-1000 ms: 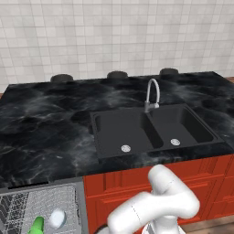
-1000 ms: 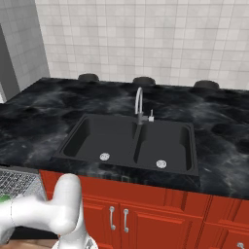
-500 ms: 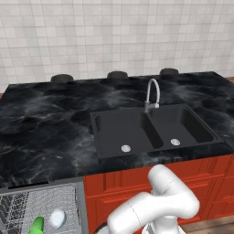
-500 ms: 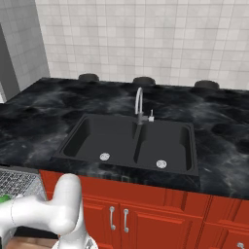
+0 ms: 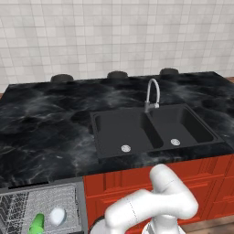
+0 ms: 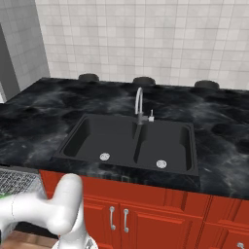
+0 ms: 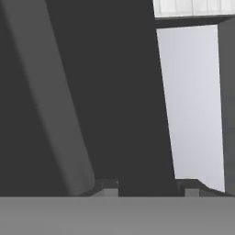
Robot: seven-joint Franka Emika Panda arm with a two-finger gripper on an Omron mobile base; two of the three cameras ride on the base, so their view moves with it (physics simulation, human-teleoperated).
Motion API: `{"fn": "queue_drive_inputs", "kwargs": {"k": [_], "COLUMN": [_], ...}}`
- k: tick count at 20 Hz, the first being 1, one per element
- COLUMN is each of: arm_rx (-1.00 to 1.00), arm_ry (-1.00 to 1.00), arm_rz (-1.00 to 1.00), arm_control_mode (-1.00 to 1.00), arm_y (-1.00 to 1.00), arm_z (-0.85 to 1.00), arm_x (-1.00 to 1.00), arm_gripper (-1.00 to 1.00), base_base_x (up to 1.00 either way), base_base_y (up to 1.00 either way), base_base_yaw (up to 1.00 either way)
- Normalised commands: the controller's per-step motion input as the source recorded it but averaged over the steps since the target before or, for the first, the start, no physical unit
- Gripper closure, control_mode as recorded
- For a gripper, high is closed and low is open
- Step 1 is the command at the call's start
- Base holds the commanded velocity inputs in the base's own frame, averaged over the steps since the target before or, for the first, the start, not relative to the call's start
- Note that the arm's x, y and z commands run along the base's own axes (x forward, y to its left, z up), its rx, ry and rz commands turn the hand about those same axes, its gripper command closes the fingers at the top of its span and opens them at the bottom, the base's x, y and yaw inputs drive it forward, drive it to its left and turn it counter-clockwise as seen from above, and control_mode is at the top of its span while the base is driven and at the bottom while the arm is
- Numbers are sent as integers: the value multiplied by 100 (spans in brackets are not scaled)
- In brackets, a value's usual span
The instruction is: Pick up the cup and bowl from the counter, place them in the dishwasher, and close the dishwasher door.
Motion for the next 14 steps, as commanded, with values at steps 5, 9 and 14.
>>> {"fn": "queue_drive_inputs", "kwargs": {"k": [5, 9, 14], "arm_rx": [-5, -2, 0], "arm_ry": [-6, -5, -4], "arm_rz": [4, 2, 0], "arm_control_mode": [-100, -100, -100], "arm_y": [-23, -36, -43], "arm_z": [0, 0, 0], "arm_x": [79, 84, 85], "arm_gripper": [-100, -100, -100], "base_base_x": [0, 0, 0], "base_base_y": [0, 0, 0], "base_base_yaw": [0, 0, 0]}}
